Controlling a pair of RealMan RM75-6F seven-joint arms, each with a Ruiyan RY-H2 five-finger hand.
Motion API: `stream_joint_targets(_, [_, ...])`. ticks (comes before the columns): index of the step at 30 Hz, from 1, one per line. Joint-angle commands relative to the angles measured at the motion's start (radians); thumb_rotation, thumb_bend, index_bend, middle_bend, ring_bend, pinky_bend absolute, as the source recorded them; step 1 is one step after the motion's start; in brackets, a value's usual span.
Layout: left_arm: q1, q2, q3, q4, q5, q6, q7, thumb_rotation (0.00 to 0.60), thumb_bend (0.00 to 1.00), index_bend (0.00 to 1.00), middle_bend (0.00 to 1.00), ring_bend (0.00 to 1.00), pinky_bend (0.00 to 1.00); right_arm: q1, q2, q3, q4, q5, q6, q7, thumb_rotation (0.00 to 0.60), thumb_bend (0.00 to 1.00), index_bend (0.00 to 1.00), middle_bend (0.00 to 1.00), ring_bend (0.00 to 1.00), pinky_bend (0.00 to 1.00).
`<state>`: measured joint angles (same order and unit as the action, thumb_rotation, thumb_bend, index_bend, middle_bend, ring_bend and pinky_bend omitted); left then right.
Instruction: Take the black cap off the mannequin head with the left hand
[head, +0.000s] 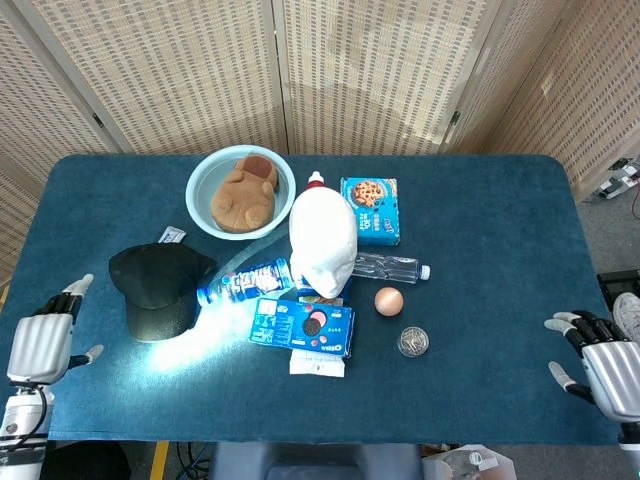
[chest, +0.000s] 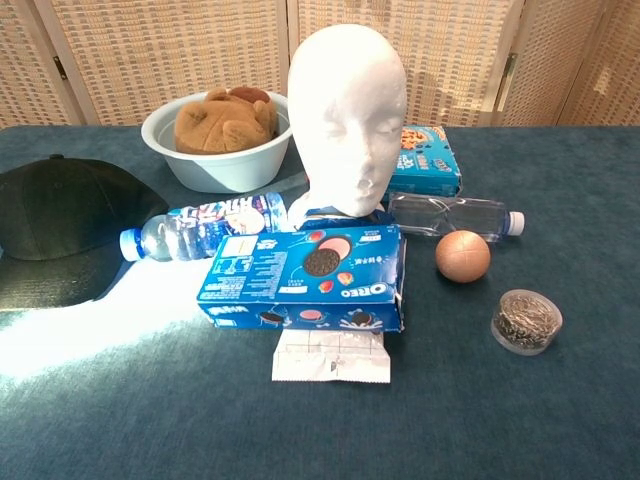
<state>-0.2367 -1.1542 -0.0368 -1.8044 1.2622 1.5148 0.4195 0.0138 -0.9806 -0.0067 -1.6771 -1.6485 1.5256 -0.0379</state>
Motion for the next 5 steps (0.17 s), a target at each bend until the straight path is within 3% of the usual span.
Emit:
stream_joint_targets(1, [0.028,0.002,0.015,-0.01,0.025,0.03,-0.015,0.6,0.0,0.0,0.12,0.2,0.38,0.009,-0.001,-0.004,-0.002,-0.015,-0.008,0.016,0.6,0.29,0.33,0.28,0.19,0.29])
stream_joint_targets(5, [0.062,-0.008,0.032,-0.004,0.061,0.064,-0.02,0.6,0.0,0.0,0.12,0.2,0.36,0.018,-0.012,-0.002,0.009,-0.039,0.001,0.021,0.6,0.29,0.33,0.28,0.19,0.29])
